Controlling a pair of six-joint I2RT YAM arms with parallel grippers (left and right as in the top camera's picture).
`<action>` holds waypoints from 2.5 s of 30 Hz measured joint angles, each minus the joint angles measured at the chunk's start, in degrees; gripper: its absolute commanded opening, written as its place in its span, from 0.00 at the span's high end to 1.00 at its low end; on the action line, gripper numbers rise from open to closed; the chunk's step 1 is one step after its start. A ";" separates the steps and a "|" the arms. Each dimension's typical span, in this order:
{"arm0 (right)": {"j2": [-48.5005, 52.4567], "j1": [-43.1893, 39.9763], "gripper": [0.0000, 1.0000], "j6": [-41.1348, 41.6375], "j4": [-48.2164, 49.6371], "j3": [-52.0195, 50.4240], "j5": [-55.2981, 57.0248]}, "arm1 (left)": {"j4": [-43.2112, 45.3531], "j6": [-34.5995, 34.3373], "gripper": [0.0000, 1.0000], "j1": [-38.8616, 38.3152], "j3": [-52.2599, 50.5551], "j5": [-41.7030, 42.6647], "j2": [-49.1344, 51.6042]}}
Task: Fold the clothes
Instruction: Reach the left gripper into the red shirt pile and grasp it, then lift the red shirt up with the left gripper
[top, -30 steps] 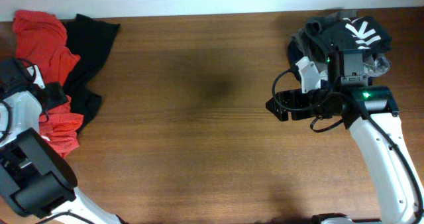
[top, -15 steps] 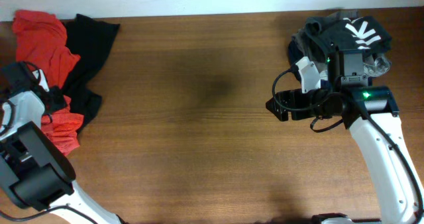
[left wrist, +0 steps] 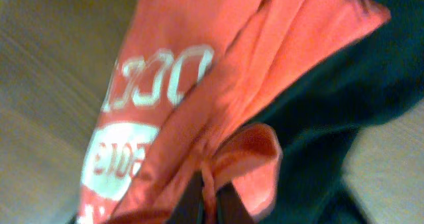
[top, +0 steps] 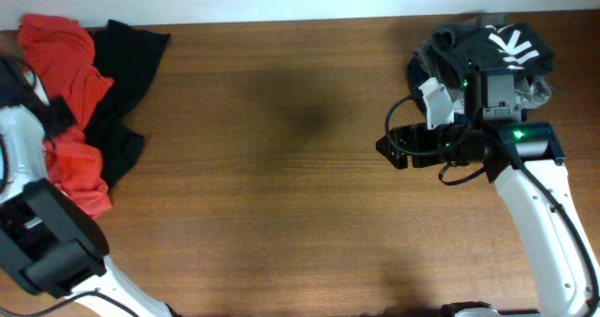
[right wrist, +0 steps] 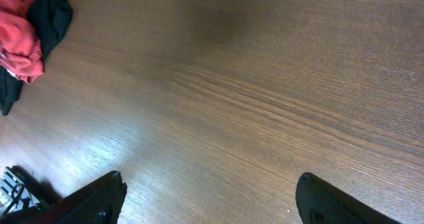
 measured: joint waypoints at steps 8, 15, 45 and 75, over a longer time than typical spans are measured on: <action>-0.02 -0.02 0.15 0.00 0.94 0.00 0.00 | -11.26 -1.29 0.99 -7.19 21.84 7.56 -6.05; -0.02 -0.02 0.17 0.11 1.09 0.85 -0.02 | -10.54 -2.10 0.99 -19.82 32.74 13.60 -10.97; -1.42 8.17 0.22 10.99 18.14 18.36 -15.82 | 10.91 -10.51 0.99 -43.87 47.32 16.28 -12.13; 9.84 14.88 0.21 1.64 15.91 18.40 -11.02 | 13.75 -17.97 0.99 -43.85 47.32 19.71 -12.31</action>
